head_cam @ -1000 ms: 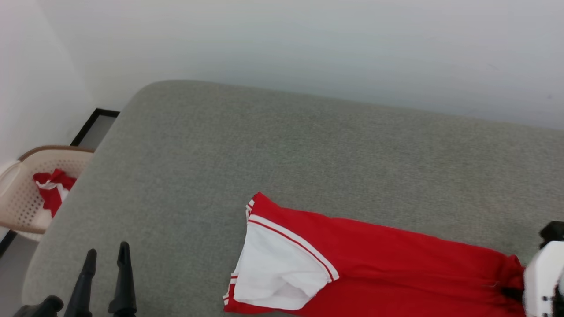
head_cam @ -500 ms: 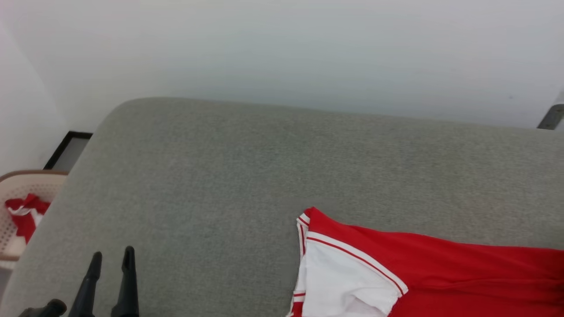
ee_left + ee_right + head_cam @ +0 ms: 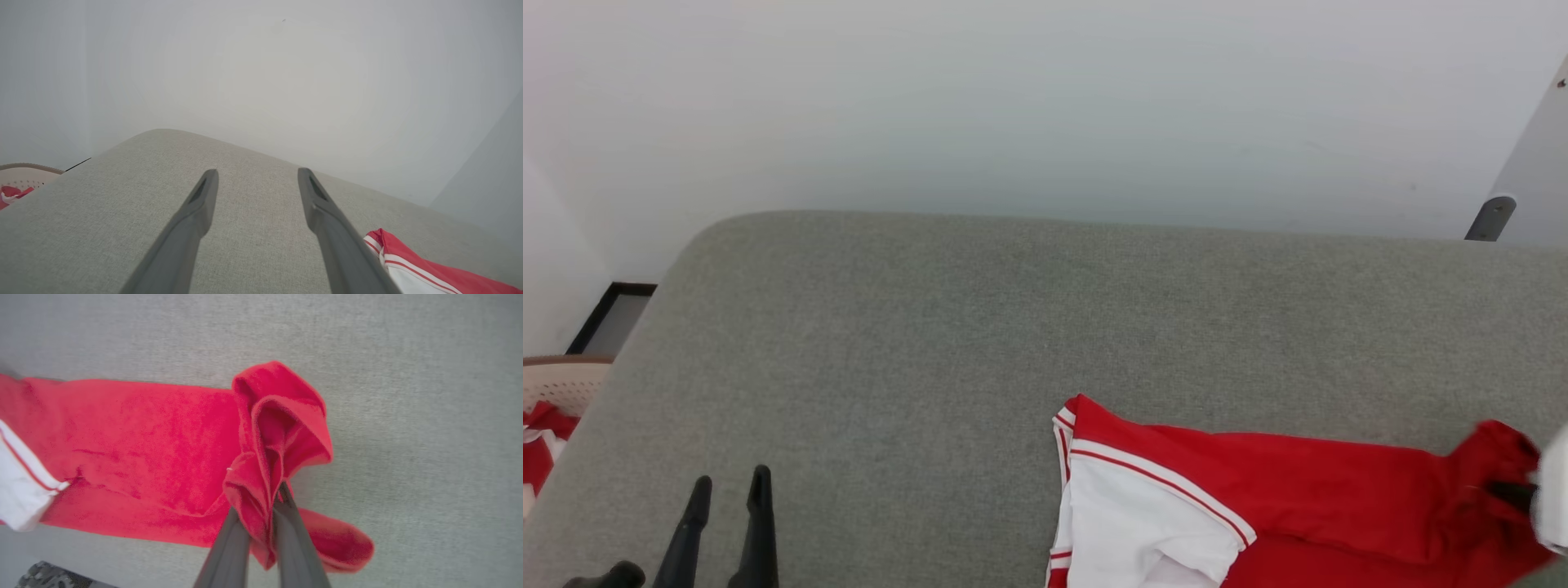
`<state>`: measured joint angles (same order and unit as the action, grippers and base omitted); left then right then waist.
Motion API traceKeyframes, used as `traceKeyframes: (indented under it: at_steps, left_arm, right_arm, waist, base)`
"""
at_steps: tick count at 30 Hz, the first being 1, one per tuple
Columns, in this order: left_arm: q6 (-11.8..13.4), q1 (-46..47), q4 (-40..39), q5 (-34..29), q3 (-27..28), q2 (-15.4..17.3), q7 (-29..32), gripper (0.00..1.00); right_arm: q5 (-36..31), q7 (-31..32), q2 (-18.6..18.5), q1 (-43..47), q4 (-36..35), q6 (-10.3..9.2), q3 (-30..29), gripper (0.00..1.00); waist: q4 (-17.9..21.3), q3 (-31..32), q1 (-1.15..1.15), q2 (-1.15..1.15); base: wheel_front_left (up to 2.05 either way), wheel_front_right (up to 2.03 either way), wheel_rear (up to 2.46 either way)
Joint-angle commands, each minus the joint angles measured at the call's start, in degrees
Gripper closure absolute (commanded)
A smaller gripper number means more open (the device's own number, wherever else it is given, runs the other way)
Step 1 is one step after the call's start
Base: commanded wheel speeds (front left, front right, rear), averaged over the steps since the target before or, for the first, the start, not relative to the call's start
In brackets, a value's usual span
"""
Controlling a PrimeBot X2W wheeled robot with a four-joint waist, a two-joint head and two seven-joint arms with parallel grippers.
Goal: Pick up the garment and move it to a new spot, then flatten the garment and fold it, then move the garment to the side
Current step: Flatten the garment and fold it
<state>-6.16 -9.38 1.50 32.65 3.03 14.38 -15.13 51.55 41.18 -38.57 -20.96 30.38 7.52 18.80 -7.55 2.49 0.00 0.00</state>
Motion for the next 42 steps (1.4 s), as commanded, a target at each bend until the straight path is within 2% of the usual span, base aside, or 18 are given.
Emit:
traceKeyframes:
  at_steps: [1,7,15,23,29,36,37,39,41,42]
  left_arm:
    - [-0.4,-0.4,0.1,0.2,0.1,0.0,0.0,0.0]
    - [-0.5,-0.1,0.5,0.6,-0.8,-0.1,0.0,0.0]
    - [-0.8,1.5,1.1,0.8,-2.5,-0.1,0.2,0.0]
    - [-1.0,3.2,2.0,0.9,-4.9,-0.5,0.4,0.0]
    - [-1.0,4.3,2.9,1.1,-6.2,-0.5,0.3,0.0]
    - [-1.1,5.0,3.6,1.2,-6.4,-0.9,0.2,0.0]
    - [-1.1,5.1,3.7,1.3,-6.4,-0.9,0.1,0.0]
    - [-1.1,5.3,3.9,1.3,-6.2,-1.1,0.1,0.0]
    - [-1.1,5.4,4.2,1.4,-6.1,-1.2,0.1,0.0]
    - [-1.2,5.5,4.4,1.3,-6.2,-1.3,0.0,0.0]
  right_arm:
    - [1.1,0.2,0.8,0.7,-1.6,-0.05,0.1,1.0]
    - [3.2,1.2,4.1,1.6,-9.9,-0.05,1.5,1.0]
    - [1.4,1.1,11.4,0.1,-14.0,-0.05,4.3,1.0]
    - [-2.0,-1.1,19.1,-2.4,-10.8,-0.05,7.9,1.0]
    - [-4.4,-2.5,22.2,-3.9,-6.0,-0.05,10.5,1.0]
    - [-7.0,-6.1,25.0,-6.7,1.4,-0.05,12.3,1.0]
    - [-7.6,-6.5,25.3,-7.1,2.2,-0.05,12.7,0.9]
    - [-8.5,-7.4,25.7,-7.8,3.4,-0.05,14.0,0.58]
    - [-9.0,-8.0,26.2,-8.5,4.5,-0.05,15.5,0.52]
    - [-9.1,-8.5,26.4,-8.8,5.0,-0.05,16.0,0.4]
  waist:
    - [0.0,0.2,0.0,0.0]
    - [-1.0,0.6,0.0,0.0]
    - [-4.6,0.6,0.0,0.0]
    - [-8.4,0.3,0.0,0.0]
    - [-11.1,-0.2,0.0,0.0]
    - [-11.9,-1.1,0.0,0.0]
    - [-11.9,-1.2,0.0,0.0]
    - [-11.6,-1.3,0.0,0.0]
    - [-11.3,-1.4,0.0,0.0]
    - [-11.1,-1.4,0.0,0.0]
  base:
    - [0.0,0.0,0.0]
    - [0.0,0.0,0.0]
    - [0.0,0.0,0.0]
    - [0.0,0.0,0.0]
    - [0.0,0.0,0.0]
    - [0.0,0.0,0.0]
    - [0.0,0.0,0.0]
    - [0.0,0.0,0.0]
    - [0.0,0.0,0.0]
    - [0.0,0.0,0.0]
